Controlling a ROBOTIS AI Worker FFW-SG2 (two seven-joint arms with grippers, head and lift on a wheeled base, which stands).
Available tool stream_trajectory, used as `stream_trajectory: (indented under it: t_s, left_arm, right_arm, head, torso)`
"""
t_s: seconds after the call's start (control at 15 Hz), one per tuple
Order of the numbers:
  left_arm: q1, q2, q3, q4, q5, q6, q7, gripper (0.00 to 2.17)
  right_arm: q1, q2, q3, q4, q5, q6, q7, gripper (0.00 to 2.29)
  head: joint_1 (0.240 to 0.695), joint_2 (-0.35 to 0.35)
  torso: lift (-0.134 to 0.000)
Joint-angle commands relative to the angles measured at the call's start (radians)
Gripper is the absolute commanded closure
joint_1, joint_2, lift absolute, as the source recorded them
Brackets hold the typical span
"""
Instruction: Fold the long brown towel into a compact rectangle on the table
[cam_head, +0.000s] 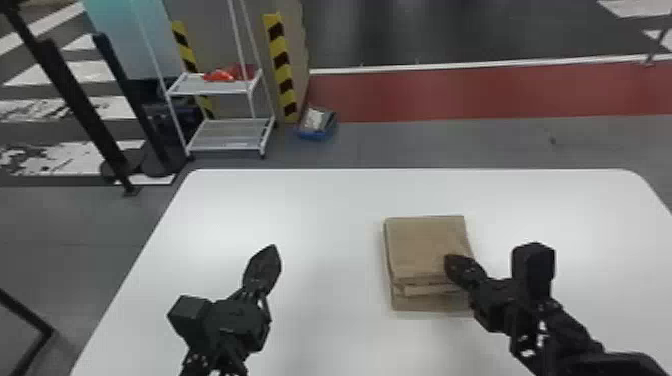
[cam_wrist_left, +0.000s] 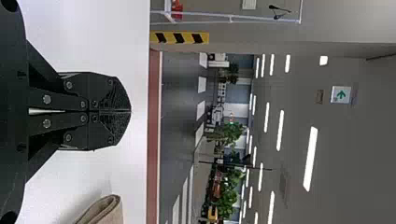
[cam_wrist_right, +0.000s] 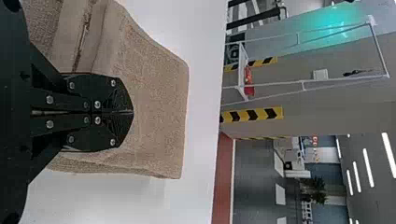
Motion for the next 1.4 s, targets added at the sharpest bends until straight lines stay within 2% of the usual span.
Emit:
stream_trajectory:
  t_s: [0.0,0.27,0.4,0.47,0.53,0.6,0.67,0.73,0.8,1.07,1.27,1.33]
  left_arm:
    - [0.0,-0.002,-0.007,-0.004,-0.002,0.002,0.003,1.16]
    - [-0.008,-0.002,-0.023,-0.004,-0.004,0.002,0.009,1.16]
    - [-0.011,-0.003,-0.026,-0.008,-0.004,0.002,0.012,1.16]
    - [-0.009,-0.003,-0.026,-0.015,-0.004,0.002,0.014,1.13]
    - [-0.008,-0.003,-0.026,-0.02,-0.004,0.002,0.014,0.99]
    - [-0.005,-0.003,-0.026,-0.031,-0.004,0.002,0.014,0.85]
    - [0.0,-0.003,-0.027,-0.044,-0.004,0.002,0.014,0.61]
    - [0.005,-0.005,-0.027,-0.061,-0.005,0.008,0.014,0.31]
    - [0.015,-0.005,-0.029,-0.083,-0.02,0.017,0.018,0.09]
    - [0.094,-0.006,-0.035,-0.235,-0.059,0.097,0.107,0.07]
    - [0.183,-0.009,-0.02,-0.359,-0.06,0.097,0.118,0.07]
    - [0.206,-0.011,-0.012,-0.397,-0.06,0.1,0.127,0.07]
  right_arm:
    - [0.034,0.001,0.001,-0.005,-0.008,-0.018,-0.003,1.96]
    - [0.063,0.001,0.005,-0.006,-0.022,-0.058,-0.029,1.95]
    - [0.09,0.001,0.007,-0.064,-0.042,-0.052,-0.03,1.95]
    - [0.106,0.001,0.01,-0.101,-0.043,-0.052,-0.043,1.93]
    - [0.117,0.001,0.01,-0.132,-0.045,-0.049,-0.046,1.78]
    - [0.131,0.001,0.01,-0.17,-0.049,-0.049,-0.058,1.53]
    - [0.142,0.001,0.008,-0.212,-0.049,-0.052,-0.059,1.07]
    - [0.146,0.001,0.007,-0.253,-0.048,-0.046,-0.058,0.25]
    - [0.151,0.001,0.002,-0.293,-0.042,-0.03,-0.055,0.0]
    - [0.205,-0.008,-0.008,-0.48,-0.042,0.142,0.01,0.04]
    - [0.3,-0.006,-0.055,-0.6,-0.06,0.154,0.071,0.04]
    - [0.332,-0.008,-0.078,-0.63,-0.092,0.142,0.082,0.04]
  head:
    - [0.695,0.138]
    - [0.695,0.133]
    - [0.695,0.128]
    - [0.695,0.127]
    - [0.695,0.126]
    - [0.695,0.126]
    - [0.695,0.125]
    - [0.695,0.124]
    - [0.695,0.121]
    - [0.695,0.125]
    - [0.695,0.136]
    - [0.695,0.137]
  torso:
    - [-0.057]
    - [-0.057]
    - [-0.057]
    - [-0.057]
    - [-0.057]
    - [-0.057]
    - [-0.057]
    - [-0.057]
    - [-0.057]
    - [-0.057]
    - [-0.057]
    - [-0.057]
